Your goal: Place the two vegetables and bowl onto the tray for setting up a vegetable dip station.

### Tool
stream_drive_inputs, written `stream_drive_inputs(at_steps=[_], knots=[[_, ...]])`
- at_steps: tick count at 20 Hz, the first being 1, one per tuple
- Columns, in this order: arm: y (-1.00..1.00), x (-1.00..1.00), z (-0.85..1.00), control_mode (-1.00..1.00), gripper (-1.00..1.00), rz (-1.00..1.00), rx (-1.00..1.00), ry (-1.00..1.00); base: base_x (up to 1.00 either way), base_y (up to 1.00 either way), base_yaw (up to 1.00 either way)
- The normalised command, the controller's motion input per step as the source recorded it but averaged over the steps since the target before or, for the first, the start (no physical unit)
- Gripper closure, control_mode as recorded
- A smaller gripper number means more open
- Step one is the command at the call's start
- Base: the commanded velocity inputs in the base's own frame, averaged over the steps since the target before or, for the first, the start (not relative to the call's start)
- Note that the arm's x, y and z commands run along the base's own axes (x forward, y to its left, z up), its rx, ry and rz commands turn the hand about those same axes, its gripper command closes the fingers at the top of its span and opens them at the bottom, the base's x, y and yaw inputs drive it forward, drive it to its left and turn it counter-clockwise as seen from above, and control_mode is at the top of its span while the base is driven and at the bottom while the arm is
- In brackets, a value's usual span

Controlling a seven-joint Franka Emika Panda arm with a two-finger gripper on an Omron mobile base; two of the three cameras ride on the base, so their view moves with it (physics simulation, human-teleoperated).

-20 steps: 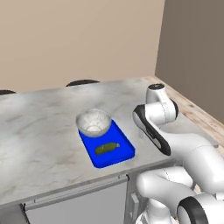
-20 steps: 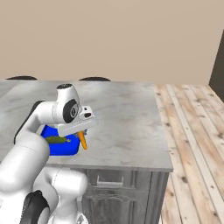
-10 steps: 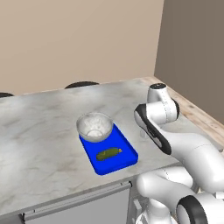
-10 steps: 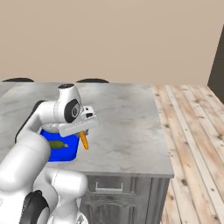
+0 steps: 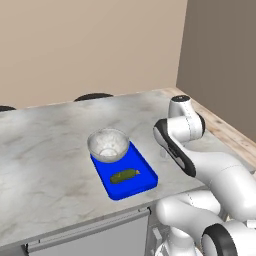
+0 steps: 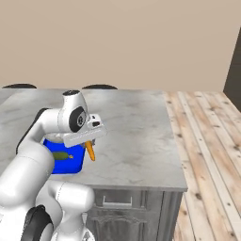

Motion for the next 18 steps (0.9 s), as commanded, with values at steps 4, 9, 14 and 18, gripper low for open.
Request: stream_drive_inputs(at_steps=[4, 9, 14, 18], knots=[[0.00, 0.00, 0.00, 1.00, 1.00, 0.00, 0.00, 0.00, 0.00, 0.00, 0.00], [0.00, 0.00, 0.00, 1.00, 1.00, 0.00, 0.00, 0.00, 0.00, 0.00, 0.00], [0.00, 0.00, 0.00, -1.00, 1.00, 0.00, 0.00, 0.00, 0.00, 0.00, 0.00], [0.17, 0.00, 0.03, -1.00, 1.00, 0.00, -0.09, -0.01, 0.00, 0.00, 0.00]])
